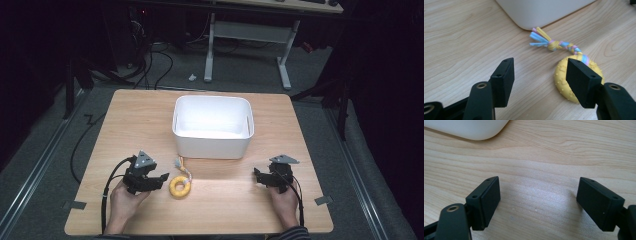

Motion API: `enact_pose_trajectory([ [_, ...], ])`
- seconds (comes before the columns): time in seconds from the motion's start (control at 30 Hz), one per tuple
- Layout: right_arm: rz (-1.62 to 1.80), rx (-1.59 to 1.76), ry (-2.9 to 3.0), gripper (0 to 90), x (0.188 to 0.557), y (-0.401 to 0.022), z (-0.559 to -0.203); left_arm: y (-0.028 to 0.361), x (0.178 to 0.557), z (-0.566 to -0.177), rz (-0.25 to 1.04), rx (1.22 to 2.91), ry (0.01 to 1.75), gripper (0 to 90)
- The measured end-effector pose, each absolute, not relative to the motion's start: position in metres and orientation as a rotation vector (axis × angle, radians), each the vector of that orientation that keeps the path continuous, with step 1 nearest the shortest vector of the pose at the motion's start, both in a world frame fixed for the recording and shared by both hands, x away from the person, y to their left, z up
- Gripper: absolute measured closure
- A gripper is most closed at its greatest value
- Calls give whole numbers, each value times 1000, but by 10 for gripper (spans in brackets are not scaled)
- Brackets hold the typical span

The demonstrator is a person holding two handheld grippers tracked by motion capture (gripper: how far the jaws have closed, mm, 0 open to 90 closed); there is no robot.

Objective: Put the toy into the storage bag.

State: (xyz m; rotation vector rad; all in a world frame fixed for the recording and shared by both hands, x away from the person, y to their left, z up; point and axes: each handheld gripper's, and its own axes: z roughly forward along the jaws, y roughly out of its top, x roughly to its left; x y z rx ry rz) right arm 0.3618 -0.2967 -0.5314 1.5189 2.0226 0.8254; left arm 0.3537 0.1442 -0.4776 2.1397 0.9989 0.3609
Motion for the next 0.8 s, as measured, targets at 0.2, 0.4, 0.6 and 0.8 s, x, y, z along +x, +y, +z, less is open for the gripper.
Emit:
enact_pose_trajectory([
  [0.2,825,1519,2022,195,362,-297,-531,132,354,-482,365,2204,971,408],
  [0.4,826,1518,2024,195,362,-297,-531,123,356,-486,342,2250,951,438],
  [0.6,826,1518,2024,196,362,-297,-531,116,359,-491,309,2277,949,461],
  [0.8,826,1518,2023,196,362,-296,-531,110,362,-495,292,2315,943,478],
])
